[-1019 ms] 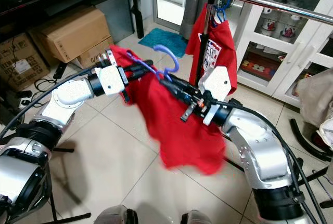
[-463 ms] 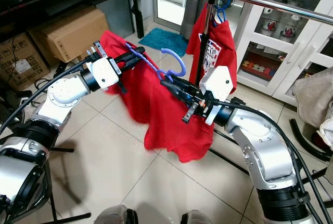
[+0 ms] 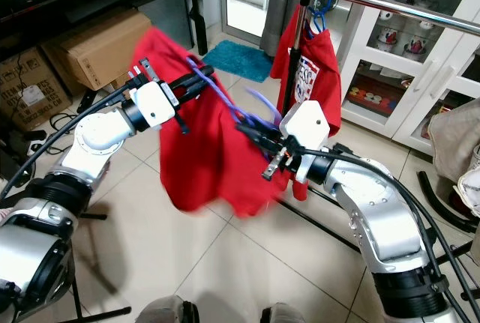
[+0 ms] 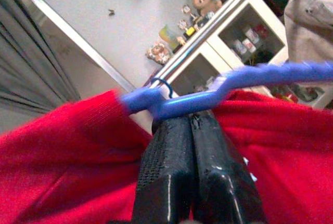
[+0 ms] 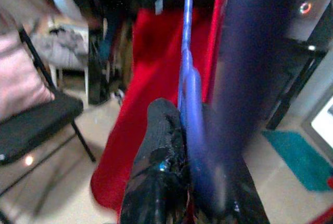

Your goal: Hang hanger

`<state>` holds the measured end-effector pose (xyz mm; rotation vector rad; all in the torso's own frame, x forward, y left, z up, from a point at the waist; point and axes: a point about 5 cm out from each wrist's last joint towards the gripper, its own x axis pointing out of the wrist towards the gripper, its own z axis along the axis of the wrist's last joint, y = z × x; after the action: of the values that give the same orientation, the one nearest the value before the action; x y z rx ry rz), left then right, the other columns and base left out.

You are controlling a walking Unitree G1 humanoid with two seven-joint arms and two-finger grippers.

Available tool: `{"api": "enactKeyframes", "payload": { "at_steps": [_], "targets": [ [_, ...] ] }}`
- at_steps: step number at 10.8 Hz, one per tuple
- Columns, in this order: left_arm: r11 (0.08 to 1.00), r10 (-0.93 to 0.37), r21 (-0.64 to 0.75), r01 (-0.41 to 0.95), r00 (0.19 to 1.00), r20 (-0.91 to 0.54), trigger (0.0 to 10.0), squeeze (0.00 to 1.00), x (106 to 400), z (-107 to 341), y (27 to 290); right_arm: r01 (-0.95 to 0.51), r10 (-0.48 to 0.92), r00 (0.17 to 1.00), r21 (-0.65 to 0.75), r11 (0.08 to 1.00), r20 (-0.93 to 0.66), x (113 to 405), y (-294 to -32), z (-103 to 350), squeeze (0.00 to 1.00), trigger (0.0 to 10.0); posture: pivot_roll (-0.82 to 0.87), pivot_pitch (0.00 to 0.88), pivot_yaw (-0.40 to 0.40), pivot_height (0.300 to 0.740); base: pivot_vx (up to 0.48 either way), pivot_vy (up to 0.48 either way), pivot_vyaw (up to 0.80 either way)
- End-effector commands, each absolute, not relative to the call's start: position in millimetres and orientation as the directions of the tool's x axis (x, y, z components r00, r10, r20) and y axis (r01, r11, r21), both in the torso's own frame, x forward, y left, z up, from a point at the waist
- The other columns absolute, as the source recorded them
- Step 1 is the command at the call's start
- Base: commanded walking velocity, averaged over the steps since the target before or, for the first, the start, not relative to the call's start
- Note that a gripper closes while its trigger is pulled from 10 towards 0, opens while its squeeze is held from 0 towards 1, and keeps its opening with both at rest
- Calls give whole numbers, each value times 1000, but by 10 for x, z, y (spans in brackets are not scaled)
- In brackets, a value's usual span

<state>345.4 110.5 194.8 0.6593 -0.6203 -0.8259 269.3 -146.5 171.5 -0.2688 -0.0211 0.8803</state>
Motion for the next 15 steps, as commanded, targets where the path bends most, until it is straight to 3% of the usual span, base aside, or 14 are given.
{"api": "enactKeyframes", "payload": {
  "at_steps": [1, 4, 6, 8, 9, 10, 13, 14, 15],
  "targets": [
    [541, -806, 734, 411, 503, 312, 0, 0, 3469, 2146, 1086, -757, 753, 645, -237, 609, -128, 2698, -1475, 1665, 0, 0, -71, 0, 57, 740, 0, 0, 0],
    [567, -791, 701, 432, 521, 319, 0, 0, 3468, 2088, 1079, -751, 754, 648, -76, 656, 107, 2721, -1412, 1949, 0, 0, -72, 0, 60, 740, 0, 0, 0],
    [607, -766, 656, 448, 550, 334, 0, 0, 3457, 2015, 1087, -775, 759, 615, -18, 632, 214, 2689, -1405, 2096, 0, 0, -73, 0, 61, 740, 0, 0, 0],
    [603, -768, 653, 459, 556, 318, 0, 0, 3434, 1943, 1087, -776, 764, 608, -39, 629, 217, 2683, -1430, 2129, 0, 0, -74, 0, 59, 740, 0, 0, 0],
    [591, -775, 659, 465, 554, 304, 0, 0, 3424, 1925, 1082, -771, 766, 613, -67, 634, 193, 2694, -1437, 2118, 0, 9333, -72, 0, 55, 740, 0, 0, 0],
    [591, -774, 661, 462, 554, 305, 0, 0, 3424, 1930, 1077, -779, 774, 604, -65, 624, 191, 2688, -1419, 2125, 0, 10000, -71, 0, 54, 740, 0, 0, 0],
    [606, -766, 658, 446, 552, 330, 0, 0, 3438, 1987, 1055, -794, 795, 582, -93, 601, 173, 2666, -1378, 2119, 0, 10000, -71, 0, 55, 740, 0, 0, 0],
    [610, -764, 657, 444, 549, 339, 0, 0, 3437, 1998, 1037, -791, 793, 585, -96, 604, 167, 2670, -1372, 2111, 773, 10000, -71, 0, 56, 740, 0, 0, 0],
    [629, -752, 649, 428, 547, 368, 0, 0, 3442, 2038, 1007, -791, 792, 588, -87, 605, 166, 2671, -1349, 2098, 973, 10000, -72, 0, 57, 740, 0, 0, 0]
  ]
}}
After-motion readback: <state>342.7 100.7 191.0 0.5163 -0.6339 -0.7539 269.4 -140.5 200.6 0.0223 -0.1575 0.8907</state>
